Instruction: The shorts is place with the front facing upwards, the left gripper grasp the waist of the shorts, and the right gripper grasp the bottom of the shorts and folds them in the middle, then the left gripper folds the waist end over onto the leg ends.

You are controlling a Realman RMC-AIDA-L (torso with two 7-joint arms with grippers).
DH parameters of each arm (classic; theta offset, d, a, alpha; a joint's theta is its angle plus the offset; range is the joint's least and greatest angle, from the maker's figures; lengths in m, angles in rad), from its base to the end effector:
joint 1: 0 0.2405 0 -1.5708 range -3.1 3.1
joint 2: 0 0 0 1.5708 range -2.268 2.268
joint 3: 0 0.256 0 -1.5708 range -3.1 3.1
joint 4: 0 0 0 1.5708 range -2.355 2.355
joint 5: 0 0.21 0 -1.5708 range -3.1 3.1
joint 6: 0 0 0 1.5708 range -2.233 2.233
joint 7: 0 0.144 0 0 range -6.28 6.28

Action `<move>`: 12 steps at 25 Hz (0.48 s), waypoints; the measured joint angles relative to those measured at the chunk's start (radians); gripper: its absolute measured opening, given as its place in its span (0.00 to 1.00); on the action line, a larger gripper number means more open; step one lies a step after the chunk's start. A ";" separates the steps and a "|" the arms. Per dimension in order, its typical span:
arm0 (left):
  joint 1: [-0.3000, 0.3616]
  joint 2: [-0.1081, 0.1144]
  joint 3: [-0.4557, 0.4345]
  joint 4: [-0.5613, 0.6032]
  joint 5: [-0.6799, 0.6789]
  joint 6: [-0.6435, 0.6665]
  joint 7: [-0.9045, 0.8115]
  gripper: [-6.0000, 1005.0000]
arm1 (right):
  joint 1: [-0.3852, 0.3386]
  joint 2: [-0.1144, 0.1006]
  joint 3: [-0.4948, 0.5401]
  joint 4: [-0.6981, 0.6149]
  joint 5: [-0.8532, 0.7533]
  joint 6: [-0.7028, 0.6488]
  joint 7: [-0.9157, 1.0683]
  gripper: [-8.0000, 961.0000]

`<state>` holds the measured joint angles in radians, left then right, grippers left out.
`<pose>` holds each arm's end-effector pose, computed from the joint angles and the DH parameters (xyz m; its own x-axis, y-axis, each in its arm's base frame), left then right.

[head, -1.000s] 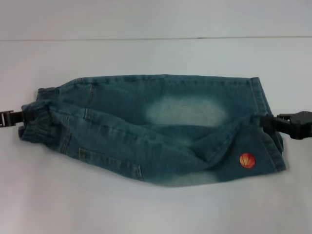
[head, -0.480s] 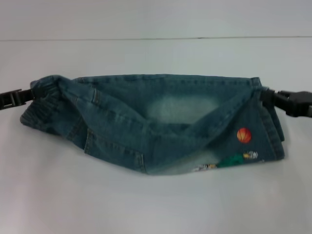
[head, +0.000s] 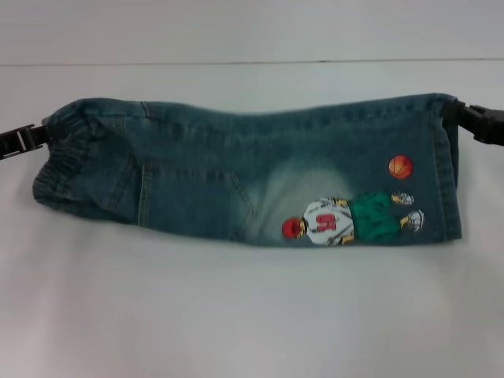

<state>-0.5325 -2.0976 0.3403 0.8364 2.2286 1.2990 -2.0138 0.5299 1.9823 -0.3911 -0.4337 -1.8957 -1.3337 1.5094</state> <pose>-0.3237 0.3604 0.0688 0.3165 0.6408 0.6994 0.9465 -0.2617 -0.1886 0.3207 0.3573 0.0482 0.4498 -0.4588 -0.7663 -0.8401 -0.5085 -0.1887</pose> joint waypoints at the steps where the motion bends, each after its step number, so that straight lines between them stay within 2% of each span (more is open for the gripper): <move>1: -0.001 0.000 0.002 -0.006 0.000 -0.019 0.000 0.04 | 0.007 0.002 -0.003 0.004 0.004 0.020 -0.004 0.06; 12: 0.000 0.006 0.003 -0.023 0.000 -0.081 0.000 0.04 | 0.091 0.049 -0.037 0.009 0.003 0.223 -0.153 0.07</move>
<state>-0.5330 -2.0916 0.3437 0.8130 2.2286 1.2184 -2.0141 0.6206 2.0314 -0.4284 -0.4250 -1.8926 -1.1103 1.3567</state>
